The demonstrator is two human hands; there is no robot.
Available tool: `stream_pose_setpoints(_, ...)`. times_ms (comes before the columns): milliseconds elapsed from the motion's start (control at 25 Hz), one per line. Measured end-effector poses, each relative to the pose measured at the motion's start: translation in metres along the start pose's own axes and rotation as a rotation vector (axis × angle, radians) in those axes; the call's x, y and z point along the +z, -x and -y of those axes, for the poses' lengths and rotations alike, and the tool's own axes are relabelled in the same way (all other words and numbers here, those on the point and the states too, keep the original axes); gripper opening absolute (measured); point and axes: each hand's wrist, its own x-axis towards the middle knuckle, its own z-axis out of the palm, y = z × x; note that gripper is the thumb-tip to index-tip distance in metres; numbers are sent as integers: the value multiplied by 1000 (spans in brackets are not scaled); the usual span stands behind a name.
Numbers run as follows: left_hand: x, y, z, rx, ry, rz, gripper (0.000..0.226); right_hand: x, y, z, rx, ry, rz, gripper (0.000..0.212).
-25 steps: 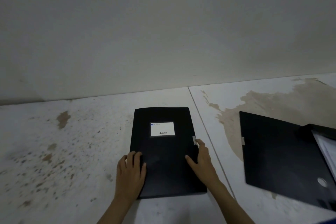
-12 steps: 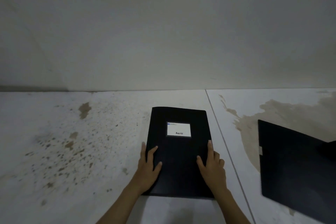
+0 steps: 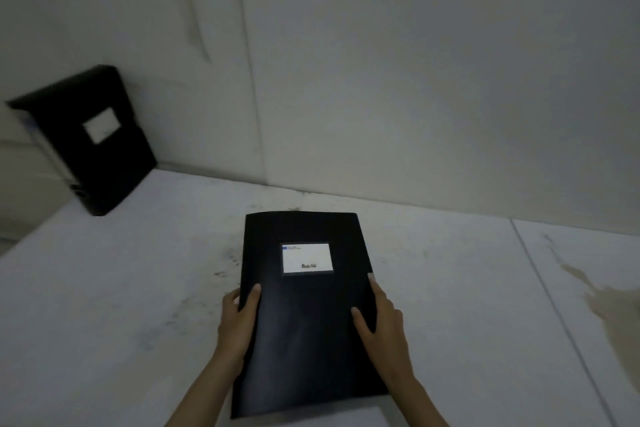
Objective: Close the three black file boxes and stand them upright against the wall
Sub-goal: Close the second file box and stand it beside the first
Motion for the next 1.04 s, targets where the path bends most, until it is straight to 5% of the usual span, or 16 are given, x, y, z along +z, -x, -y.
stream_pose_setpoints(360, -236, 7, -70, 314, 302, -204, 46, 159, -29, 215, -246, -366, 261, 72)
stream_pose_setpoints(560, -318, 2, -93, 443, 216, -60, 90, 218, -37, 277, -265, -469, 349, 81)
stream_pose_setpoints(800, -355, -49, -138, 446, 247, -42, 51, 273, -82, 313, -270, -477, 378, 79)
stream_pose_setpoints(1040, -375, -133, -177, 490, 358, -260, 35, 324, -146, 332, -288, -401, 393, 81)
